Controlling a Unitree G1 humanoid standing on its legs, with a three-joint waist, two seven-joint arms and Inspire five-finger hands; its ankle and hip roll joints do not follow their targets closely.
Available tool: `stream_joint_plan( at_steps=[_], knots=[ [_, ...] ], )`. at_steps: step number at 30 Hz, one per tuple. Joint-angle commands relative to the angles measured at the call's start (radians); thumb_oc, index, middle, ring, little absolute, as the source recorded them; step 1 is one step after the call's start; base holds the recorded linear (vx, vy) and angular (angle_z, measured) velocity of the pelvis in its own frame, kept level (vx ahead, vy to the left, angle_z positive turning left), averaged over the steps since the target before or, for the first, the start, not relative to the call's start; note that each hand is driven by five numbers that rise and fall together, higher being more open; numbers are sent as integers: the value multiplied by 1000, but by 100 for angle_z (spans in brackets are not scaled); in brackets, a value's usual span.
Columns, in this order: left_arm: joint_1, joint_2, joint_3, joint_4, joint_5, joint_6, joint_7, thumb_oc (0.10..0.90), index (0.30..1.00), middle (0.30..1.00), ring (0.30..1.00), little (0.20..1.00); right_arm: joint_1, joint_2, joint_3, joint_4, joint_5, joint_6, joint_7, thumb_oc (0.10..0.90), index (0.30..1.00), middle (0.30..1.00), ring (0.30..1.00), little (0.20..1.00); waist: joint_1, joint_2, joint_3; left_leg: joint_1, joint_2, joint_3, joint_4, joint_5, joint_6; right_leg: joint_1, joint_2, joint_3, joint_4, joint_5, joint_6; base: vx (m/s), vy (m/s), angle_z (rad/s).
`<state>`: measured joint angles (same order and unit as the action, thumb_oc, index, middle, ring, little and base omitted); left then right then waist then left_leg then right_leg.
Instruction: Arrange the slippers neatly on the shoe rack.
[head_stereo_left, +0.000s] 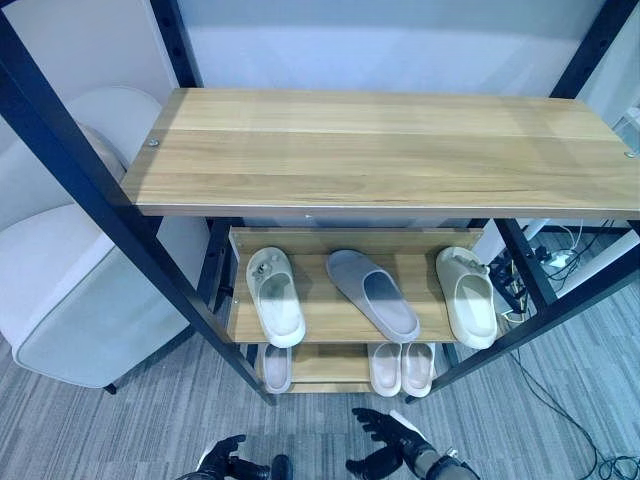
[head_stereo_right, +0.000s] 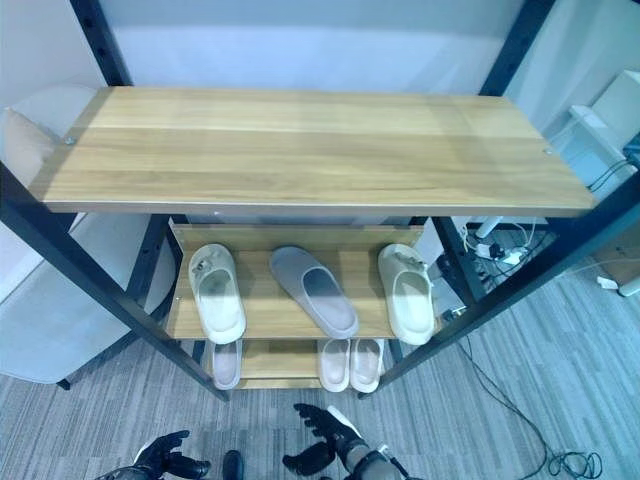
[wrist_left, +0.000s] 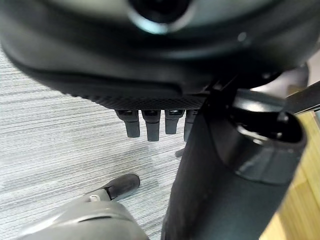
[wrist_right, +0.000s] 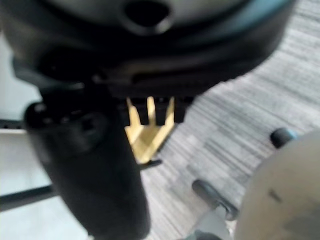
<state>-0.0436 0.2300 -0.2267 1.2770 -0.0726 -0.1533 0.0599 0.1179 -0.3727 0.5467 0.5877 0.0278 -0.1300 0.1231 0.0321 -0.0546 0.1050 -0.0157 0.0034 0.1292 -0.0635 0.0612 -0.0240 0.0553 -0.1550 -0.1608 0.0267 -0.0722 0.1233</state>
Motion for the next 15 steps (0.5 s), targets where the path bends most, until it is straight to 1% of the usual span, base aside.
stream_joint_plan(
  at_steps=[1, 4, 5, 6, 9, 10, 11, 13, 15],
  knots=[
    [-12, -19, -14, 56, 45, -31, 9, 800, 900, 900, 900, 900, -59, -16, 32, -234, 55, -97, 49, 800, 900, 900, 900, 900, 14, 12, -14, 11, -3, -17, 47, -98, 0, -58, -8, 25, 19, 62, 64, -19, 37, 2],
    [-8, -20, -16, 61, 65, -30, 9, 800, 900, 900, 900, 900, -88, -58, 77, -350, 42, -107, 81, 800, 900, 900, 900, 900, 26, 9, -20, 19, -4, -22, 21, -86, -1, -56, -9, 15, 13, 64, 67, -4, 5, 1],
    [-8, -20, -16, 61, 65, -30, 9, 800, 900, 900, 900, 900, -87, -60, 77, -353, 43, -105, 82, 800, 900, 900, 900, 900, 25, 9, -20, 21, -4, -23, 19, -85, -1, -56, -9, 14, 13, 64, 67, -28, 4, 4],
    [-10, -18, -16, 66, 72, -30, 12, 800, 900, 900, 900, 900, -117, -95, 100, -450, 40, -112, 101, 800, 900, 900, 900, 900, 33, 6, -19, 23, -5, -23, 5, -77, -3, -61, -10, 7, 11, 70, 70, -37, -9, 6],
    [-3, -14, -4, 73, 83, -28, 6, 800, 900, 900, 900, 900, -172, -170, 120, -615, 31, -123, 139, 800, 900, 900, 900, 900, 45, 0, -20, 26, -5, -21, -9, -70, -3, -68, -13, 0, 13, 77, 77, -33, -6, 9],
    [-3, -15, -4, 74, 83, -28, 6, 800, 900, 900, 900, 900, -170, -173, 119, -620, 33, -120, 141, 800, 900, 900, 900, 900, 45, 2, -19, 26, -5, -21, -9, -70, -3, -68, -14, 0, 13, 77, 77, -2, 13, 6],
    [5, -12, -6, 79, 111, -29, 0, 800, 900, 900, 900, 900, -189, -236, 102, -753, 58, -134, 164, 800, 900, 900, 900, 900, 47, 0, -24, 29, -6, -22, -11, -69, -3, -67, -15, -4, 16, 76, 78, 12, 14, 5],
    [16, -6, -8, 81, 132, -30, -5, 800, 900, 900, 900, 900, -200, -300, 72, -858, 98, -145, 179, 800, 900, 900, 900, 900, 47, -2, -29, 32, -5, -21, -10, -69, -3, -62, -16, -8, 17, 75, 80, 26, 15, 2],
    [24, 1, -1, 81, 137, -32, -12, 800, 900, 900, 900, 900, -197, -358, 29, -920, 122, -153, 173, 800, 900, 900, 900, 900, 44, -3, -34, 36, -4, -20, -10, -70, -5, -57, -17, -11, 16, 74, 80, 40, 13, 1]
  ],
)
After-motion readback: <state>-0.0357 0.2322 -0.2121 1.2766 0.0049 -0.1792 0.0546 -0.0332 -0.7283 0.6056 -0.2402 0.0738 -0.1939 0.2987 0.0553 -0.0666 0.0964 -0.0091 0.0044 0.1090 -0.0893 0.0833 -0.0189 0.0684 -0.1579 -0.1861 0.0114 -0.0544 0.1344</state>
